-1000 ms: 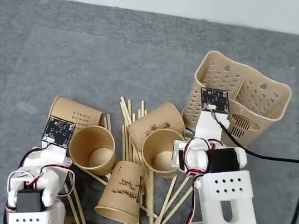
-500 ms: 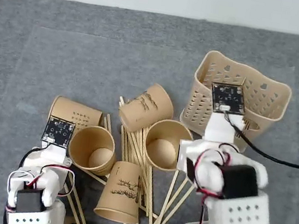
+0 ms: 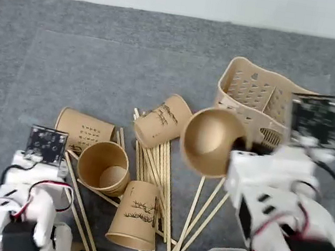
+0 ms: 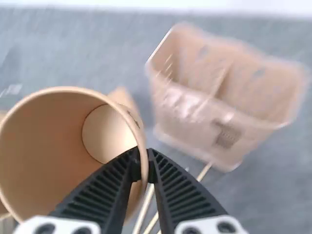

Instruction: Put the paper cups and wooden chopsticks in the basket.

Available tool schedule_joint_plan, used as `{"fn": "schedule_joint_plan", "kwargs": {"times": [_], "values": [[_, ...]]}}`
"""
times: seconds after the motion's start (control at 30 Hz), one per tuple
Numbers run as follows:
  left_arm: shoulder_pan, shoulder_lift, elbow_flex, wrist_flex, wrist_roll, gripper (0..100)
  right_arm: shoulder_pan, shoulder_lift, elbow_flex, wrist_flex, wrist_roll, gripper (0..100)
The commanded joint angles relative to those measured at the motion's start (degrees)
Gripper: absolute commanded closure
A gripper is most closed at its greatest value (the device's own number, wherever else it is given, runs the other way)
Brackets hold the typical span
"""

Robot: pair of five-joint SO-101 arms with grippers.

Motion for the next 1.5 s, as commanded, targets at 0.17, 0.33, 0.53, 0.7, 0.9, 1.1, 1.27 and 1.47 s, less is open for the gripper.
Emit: {"fn": "schedule_joint_plan", "kwargs": {"times": [0.17,0.33,0.53,0.7,0.9,1.1,1.27,1.47], "values": [[0.3,-0.8,-20.4,-0.4,0.3,98,20.2,8.6,-14.2,-1.9,4.7,99.1],[0.3,-0.6,-24.6,-2.2,0.4,94,25.9,16.8,-19.9,-2.0,4.2,99.1],[0.3,-0.6,-24.2,-0.5,0.7,83,29.0,26.2,-21.8,-4.2,4.1,99.1],[0.3,-0.5,-23.5,0.6,0.7,83,29.5,31.6,-21.8,-3.9,2.8,99.1],[0.3,-0.6,-19.6,0.9,0.7,82,29.2,34.9,-21.8,-5.4,2.5,99.1],[0.3,-0.6,-16.4,0.9,0.7,82,29.3,35.4,-21.7,-6.5,3.0,93.1],[1.9,-0.5,-13.8,1.1,0.7,78,29.2,32.7,-23.6,-5.8,2.5,72.1],[7.1,0.0,-13.4,3.7,3.3,74,27.8,25.4,-24.2,-5.0,2.6,75.2]]}}
